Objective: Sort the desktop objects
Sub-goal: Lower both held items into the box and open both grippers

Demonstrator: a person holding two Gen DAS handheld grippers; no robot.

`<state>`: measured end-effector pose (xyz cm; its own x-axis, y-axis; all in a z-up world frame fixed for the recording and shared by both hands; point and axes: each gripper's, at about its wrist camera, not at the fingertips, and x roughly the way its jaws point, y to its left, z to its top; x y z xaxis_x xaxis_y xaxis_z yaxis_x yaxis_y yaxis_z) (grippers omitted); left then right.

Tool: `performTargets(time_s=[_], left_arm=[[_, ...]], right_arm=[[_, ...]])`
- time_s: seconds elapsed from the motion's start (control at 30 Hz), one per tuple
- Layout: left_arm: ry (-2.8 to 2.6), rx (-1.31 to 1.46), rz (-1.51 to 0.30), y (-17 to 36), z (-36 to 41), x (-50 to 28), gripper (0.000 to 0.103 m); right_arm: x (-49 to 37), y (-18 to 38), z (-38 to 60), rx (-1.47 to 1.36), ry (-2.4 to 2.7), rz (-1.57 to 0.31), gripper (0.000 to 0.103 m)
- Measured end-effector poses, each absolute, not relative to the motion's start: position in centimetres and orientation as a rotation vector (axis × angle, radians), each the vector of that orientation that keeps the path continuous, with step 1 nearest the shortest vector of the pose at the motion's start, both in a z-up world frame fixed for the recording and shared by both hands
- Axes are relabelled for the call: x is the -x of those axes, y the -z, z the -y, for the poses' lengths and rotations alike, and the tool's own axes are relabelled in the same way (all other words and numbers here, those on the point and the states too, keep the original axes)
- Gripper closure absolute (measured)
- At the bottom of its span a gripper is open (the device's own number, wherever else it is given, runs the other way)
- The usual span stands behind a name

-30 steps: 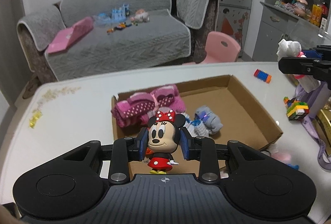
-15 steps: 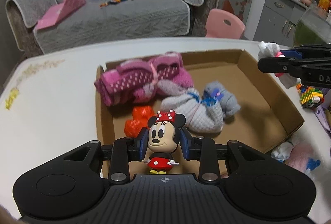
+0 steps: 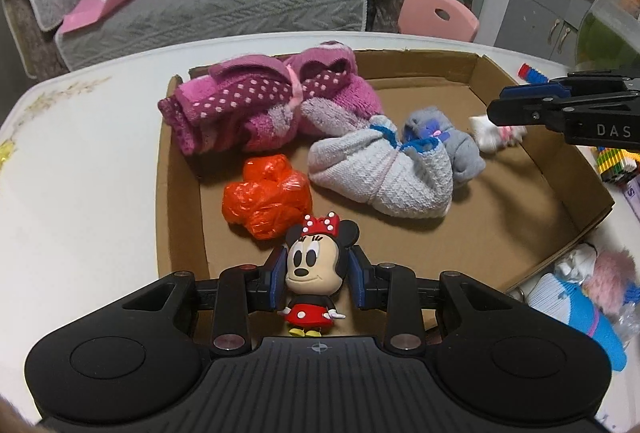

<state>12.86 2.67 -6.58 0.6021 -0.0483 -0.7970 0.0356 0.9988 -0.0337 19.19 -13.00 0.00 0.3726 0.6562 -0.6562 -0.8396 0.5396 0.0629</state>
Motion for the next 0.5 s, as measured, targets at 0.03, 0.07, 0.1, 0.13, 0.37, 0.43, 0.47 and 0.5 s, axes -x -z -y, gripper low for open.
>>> performTargets(time_s=[0.03, 0.07, 0.1, 0.13, 0.37, 0.43, 0.47, 0.5], left_arm=[[0.048, 0.016, -0.926, 6.7, -2.6, -12.9, 0.064], [0.049, 0.020, -0.928, 6.8, -2.6, -12.9, 0.064], [0.050, 0.022, -0.927, 6.9, -2.6, -12.9, 0.064], [0.049, 0.019, -0.923, 6.9, -2.6, -12.8, 0.064], [0.059, 0.030, -0.903, 6.6, -2.8, -12.5, 0.055], [0.030, 0.010, -0.862, 5.8, -2.7, -11.9, 0.023], [0.008, -0.005, -0.836, 5.4, -2.4, -11.5, 0.018], [-0.006, -0.016, -0.805, 4.9, -2.4, -11.0, 0.017]], right_arm=[[-19.2, 0.1, 13.1, 0.306, -0.973, -0.690, 0.077], [-19.3, 0.3, 13.2, 0.306, -0.971, -0.693, 0.077], [-19.3, 0.4, 13.2, 0.304, -0.970, -0.698, 0.077], [-19.3, 0.5, 13.3, 0.305, -0.967, -0.700, 0.076], [-19.3, 0.3, 13.8, 0.292, -0.964, -0.695, 0.076], [-19.0, -0.1, 14.2, 0.291, -0.967, -0.683, 0.075], [-18.7, -0.3, 14.4, 0.291, -0.966, -0.674, 0.074], [-18.5, -0.5, 14.6, 0.291, -0.966, -0.666, 0.072]])
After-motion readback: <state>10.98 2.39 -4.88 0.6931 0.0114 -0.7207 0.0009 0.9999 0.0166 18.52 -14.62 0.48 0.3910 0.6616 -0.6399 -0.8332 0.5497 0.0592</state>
